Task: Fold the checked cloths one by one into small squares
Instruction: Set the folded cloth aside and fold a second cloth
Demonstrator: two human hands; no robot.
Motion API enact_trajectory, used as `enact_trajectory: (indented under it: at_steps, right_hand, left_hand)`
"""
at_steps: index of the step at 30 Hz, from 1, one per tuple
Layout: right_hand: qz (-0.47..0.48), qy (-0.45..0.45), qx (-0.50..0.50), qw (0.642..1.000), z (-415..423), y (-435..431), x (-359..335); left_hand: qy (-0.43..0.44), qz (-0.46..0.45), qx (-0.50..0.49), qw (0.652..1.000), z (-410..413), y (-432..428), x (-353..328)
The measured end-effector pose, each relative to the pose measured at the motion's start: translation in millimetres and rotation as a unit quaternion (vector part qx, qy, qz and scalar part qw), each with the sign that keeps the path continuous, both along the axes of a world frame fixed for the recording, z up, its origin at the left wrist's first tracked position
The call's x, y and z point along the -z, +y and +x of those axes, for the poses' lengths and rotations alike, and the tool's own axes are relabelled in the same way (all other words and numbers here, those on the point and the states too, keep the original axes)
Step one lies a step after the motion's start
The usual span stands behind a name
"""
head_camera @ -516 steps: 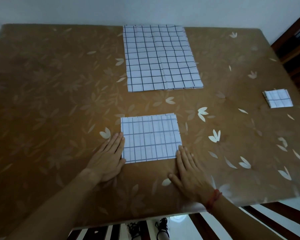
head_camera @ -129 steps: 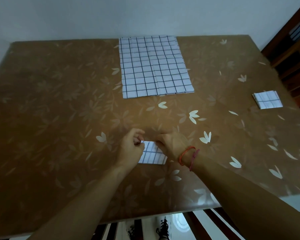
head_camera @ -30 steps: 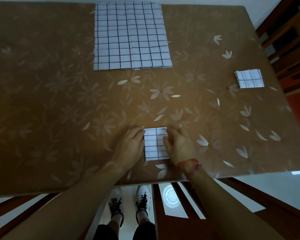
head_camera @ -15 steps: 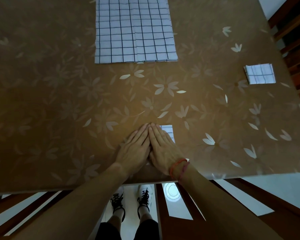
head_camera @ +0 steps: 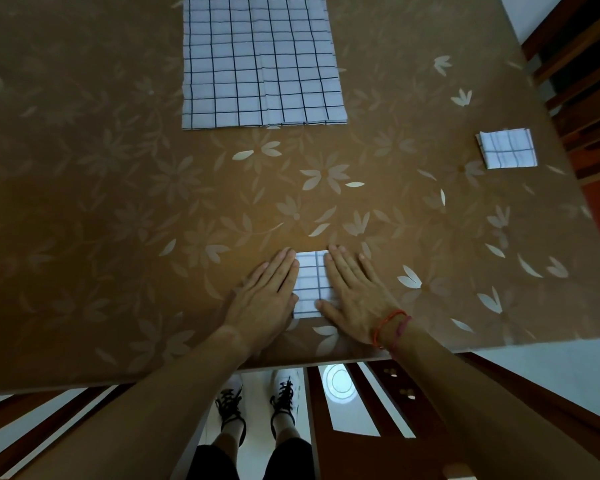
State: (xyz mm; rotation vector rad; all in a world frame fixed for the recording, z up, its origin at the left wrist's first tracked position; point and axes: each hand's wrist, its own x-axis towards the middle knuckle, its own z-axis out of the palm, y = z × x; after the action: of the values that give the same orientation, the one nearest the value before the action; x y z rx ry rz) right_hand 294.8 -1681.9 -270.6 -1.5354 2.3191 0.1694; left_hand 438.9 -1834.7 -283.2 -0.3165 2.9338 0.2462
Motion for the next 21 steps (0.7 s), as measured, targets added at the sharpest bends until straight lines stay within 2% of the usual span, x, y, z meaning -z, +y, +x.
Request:
enact_trajectory:
  at_steps: [6,10,12,15,18,19,21]
  right_hand:
    - [0.031,-0.014,-0.043,0.998,-11.7,1.1,-5.1]
    - [0.036,-0.034,-0.028,0.998,-11.3,0.1,-6.6]
    - [0.035,-0.041,-0.017,0.998,-10.1,-1.2,-9.8]
    - [0.000,-0.114,0.049,0.992,-7.4,-5.8,-16.5]
    - [-0.139,-0.190,0.197,0.952,-1.0,-8.8,-41.8]
    - [-0.164,-0.208,0.269,0.926,0.8,-8.5,-53.9]
    - [-0.153,-0.286,0.385,0.864,3.0,-5.0,-58.2]
  left_hand:
    - [-0.023,-0.004,0.030,0.999,0.0,-6.5,-4.1]
    - [-0.042,0.019,0.034,0.998,-0.6,-9.6,-8.8]
    - [-0.041,0.052,0.023,0.998,-1.6,-8.6,-14.1]
    - [-0.018,0.172,-0.053,0.983,-3.1,-4.7,-25.5]
    - [0.090,0.327,-0.208,0.917,-4.6,1.1,-43.5]
    - [0.124,0.361,-0.255,0.889,-5.6,3.1,-51.1]
    - [0.152,0.427,-0.349,0.820,-7.0,6.7,-62.4]
